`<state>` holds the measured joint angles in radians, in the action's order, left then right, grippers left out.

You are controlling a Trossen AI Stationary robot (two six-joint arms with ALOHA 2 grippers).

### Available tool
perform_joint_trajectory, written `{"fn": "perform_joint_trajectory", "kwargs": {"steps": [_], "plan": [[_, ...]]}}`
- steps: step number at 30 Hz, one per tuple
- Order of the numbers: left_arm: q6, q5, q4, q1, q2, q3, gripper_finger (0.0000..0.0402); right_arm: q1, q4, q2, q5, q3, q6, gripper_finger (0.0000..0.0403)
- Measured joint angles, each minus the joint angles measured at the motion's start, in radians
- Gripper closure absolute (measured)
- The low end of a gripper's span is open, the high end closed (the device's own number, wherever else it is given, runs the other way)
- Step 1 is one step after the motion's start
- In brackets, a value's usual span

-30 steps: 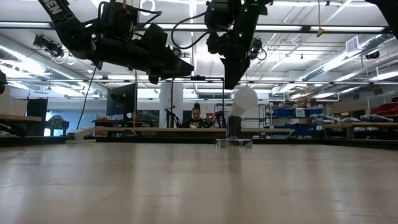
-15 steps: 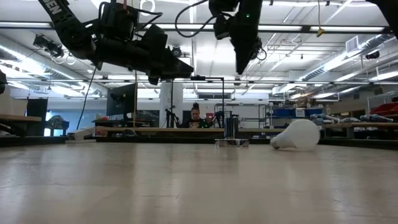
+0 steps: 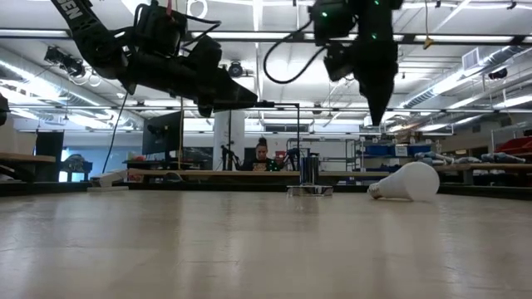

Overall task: Screw lightbulb
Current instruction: Insert the white lightbulb into the silver lamp

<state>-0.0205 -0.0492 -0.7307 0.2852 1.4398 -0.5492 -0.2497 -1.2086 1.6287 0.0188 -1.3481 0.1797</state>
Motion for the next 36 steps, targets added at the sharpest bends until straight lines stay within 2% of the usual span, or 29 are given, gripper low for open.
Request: {"fn": "perform_joint_trajectory", "kwargs": {"steps": [4, 9, 14, 19, 25, 36], "plan": [[-0.011, -0.016, -0.006, 0.000, 0.000, 0.000, 0.0254, 0.000, 0.167, -0.050, 0.048, 0.177, 0.038, 0.0158], [-0.011, -0.016, -0.012, 0.000, 0.000, 0.000, 0.0254, -0.002, 0.297, -0.033, 0.056, 0.300, 0.038, 0.0122], [-0.009, -0.016, -0.011, 0.000, 0.000, 0.000, 0.0254, -0.015, 0.319, 0.030, 0.018, 0.339, 0.004, 0.0090], [-0.009, -0.016, -0.009, 0.000, 0.000, 0.000, 0.0254, -0.016, 0.333, 0.079, -0.035, 0.341, -0.005, 0.0089], [-0.010, -0.016, 0.001, 0.000, 0.000, 0.000, 0.0254, -0.016, 0.352, 0.088, -0.049, 0.341, -0.007, 0.0135], [-0.017, -0.016, 0.005, 0.000, 0.000, 0.000, 0.0254, -0.016, 0.360, 0.081, -0.053, 0.338, -0.085, 0.0316]]}}
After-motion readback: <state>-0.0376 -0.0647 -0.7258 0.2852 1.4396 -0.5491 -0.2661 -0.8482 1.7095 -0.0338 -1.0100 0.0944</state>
